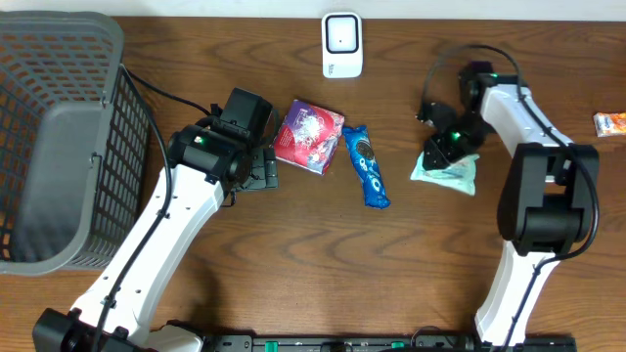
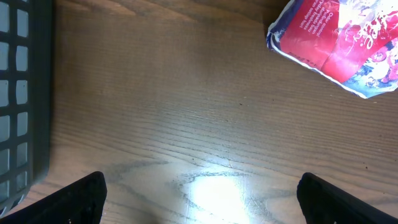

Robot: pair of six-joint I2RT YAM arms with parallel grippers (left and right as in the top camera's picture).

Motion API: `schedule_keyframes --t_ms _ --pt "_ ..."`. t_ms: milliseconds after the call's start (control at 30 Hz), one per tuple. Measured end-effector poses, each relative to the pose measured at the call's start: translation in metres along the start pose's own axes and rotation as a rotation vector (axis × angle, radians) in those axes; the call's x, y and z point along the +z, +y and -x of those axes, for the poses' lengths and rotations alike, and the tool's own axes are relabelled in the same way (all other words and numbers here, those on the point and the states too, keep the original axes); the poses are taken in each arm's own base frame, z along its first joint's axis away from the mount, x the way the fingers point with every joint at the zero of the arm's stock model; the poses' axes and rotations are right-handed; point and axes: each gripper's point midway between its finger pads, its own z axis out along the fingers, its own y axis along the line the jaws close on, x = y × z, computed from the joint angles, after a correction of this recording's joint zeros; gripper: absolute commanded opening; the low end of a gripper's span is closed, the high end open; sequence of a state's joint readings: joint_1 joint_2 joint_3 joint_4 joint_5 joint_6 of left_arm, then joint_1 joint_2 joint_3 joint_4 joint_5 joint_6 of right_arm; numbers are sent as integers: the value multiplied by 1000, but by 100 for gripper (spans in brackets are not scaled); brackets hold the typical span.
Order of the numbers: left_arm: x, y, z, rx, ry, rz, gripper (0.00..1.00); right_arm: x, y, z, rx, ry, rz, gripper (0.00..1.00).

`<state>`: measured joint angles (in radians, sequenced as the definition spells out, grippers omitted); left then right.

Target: Scan the item barcode

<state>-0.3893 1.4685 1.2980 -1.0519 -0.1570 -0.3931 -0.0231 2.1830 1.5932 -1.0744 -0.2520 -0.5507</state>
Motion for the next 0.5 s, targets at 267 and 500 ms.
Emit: schedule_keyframes --t_ms 267,500 --pt "0 0 0 0 0 0 98 0 18 13 259 -84 157 1" --pt "0 0 0 0 0 0 98 -6 16 72 619 -294 314 11"
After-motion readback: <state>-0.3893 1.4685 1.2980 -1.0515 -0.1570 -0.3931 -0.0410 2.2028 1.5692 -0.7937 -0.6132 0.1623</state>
